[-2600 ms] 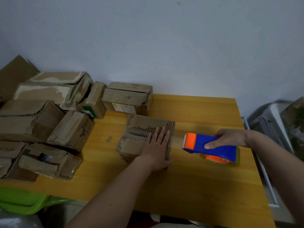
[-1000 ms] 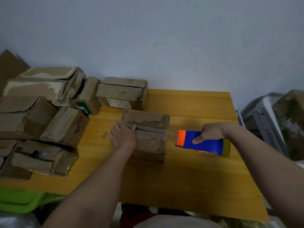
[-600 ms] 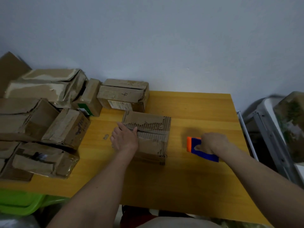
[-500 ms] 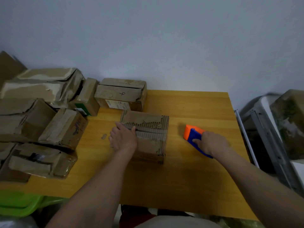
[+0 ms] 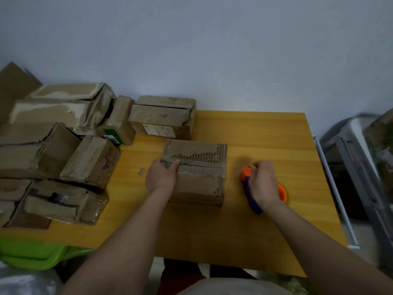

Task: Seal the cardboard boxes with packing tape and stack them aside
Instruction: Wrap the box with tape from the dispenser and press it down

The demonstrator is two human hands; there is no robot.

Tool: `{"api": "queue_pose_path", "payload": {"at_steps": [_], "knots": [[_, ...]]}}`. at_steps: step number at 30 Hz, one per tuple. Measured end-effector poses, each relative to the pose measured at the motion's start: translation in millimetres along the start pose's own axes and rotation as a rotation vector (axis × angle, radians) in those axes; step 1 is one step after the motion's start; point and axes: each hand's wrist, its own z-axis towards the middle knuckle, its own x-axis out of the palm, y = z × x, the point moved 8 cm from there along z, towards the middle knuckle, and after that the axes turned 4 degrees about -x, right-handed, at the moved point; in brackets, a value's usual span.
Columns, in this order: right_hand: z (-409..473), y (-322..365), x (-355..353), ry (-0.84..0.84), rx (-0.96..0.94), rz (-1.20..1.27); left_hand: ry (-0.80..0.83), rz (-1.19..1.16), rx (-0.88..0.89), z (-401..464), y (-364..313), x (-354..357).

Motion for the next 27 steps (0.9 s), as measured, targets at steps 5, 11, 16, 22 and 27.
{"api": "queue_pose_path", "payload": {"at_steps": [5, 11, 16, 22, 27], "knots": [[-12, 75, 42, 0.102, -0.018, 0.407, 0.008, -0.027, 0.053, 3, 1, 2], [-7, 68, 70, 0.137, 0.140, 0.387, 0.032, -0.054, 0.143, 6, 2, -1], [-6, 60, 78, 0.241, 0.251, 0.472, 0.197, -0.129, 0.053, 9, 11, 6], [-10, 50, 88, 0.463, 0.444, 0.616, 0.581, -0.127, -0.089, 12, 22, 27], [-22, 111, 50, 0.094, -0.227, -0.070, 0.206, 0.248, 0.725, -14, -9, -10]]}}
